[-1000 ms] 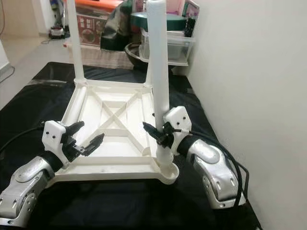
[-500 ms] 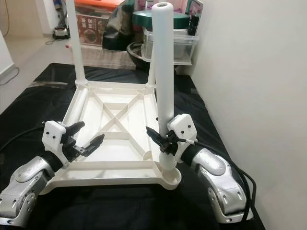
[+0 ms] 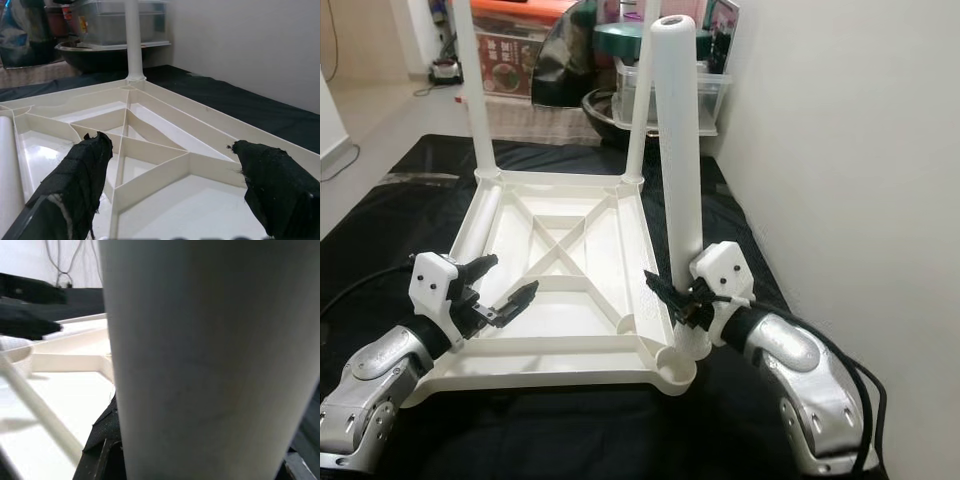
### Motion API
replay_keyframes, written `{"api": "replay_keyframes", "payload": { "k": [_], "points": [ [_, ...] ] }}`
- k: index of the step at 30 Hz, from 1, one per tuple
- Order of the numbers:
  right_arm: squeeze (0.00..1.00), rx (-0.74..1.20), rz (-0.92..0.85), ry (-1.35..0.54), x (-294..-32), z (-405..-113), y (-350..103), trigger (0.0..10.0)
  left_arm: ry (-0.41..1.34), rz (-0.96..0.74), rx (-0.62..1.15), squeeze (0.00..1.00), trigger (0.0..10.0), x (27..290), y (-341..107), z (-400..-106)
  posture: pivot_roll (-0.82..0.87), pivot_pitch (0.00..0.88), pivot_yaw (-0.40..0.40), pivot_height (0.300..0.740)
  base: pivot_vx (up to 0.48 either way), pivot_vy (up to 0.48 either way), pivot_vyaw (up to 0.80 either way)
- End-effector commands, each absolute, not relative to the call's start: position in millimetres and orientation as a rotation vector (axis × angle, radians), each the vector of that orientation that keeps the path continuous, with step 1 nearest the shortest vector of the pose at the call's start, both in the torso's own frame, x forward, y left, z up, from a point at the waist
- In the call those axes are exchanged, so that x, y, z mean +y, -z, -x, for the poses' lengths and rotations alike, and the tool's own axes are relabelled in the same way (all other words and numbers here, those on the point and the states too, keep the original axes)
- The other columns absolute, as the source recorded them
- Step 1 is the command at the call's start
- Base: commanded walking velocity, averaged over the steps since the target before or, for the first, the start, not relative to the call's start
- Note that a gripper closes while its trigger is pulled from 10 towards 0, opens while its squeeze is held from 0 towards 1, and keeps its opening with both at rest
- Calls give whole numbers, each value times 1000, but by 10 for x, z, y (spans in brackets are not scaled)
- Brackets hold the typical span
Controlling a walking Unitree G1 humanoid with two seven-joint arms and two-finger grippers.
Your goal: Building children table
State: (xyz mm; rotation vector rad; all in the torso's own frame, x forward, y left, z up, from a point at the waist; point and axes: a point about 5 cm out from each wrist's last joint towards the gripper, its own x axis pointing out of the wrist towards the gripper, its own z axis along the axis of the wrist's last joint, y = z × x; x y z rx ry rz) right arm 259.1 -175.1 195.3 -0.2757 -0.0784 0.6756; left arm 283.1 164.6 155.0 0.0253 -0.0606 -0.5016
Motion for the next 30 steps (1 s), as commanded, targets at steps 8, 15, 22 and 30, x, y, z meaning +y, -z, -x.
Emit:
{"api": "replay_keyframes", "payload": {
  "k": [8, 15, 22, 30],
  "points": [
    [0, 2, 231, -730, -1693, -2442, -1761, 10000, 498, -26, -48, 0, 10000, 1677, -1529, -2844, 35, 0, -114, 740, 0, 0, 0],
    [0, 48, 144, -683, -1677, -2416, -1631, 10000, 490, -29, -46, 0, 10000, 1693, -1529, -2855, 42, 0, -117, 740, 0, 0, 0],
    [0, 82, -9, -581, -1699, -2467, -1551, 10000, 483, -33, -42, 0, 10000, 1713, -1525, -2859, 45, 0, -113, 740, 0, 0, 0],
    [0, 93, -55, -551, -1677, -2436, -1491, 10000, 482, -35, -39, 0, 10000, 1718, -1523, -2860, 46, 0, -108, 740, 0, 0, 0]
  ]
}}
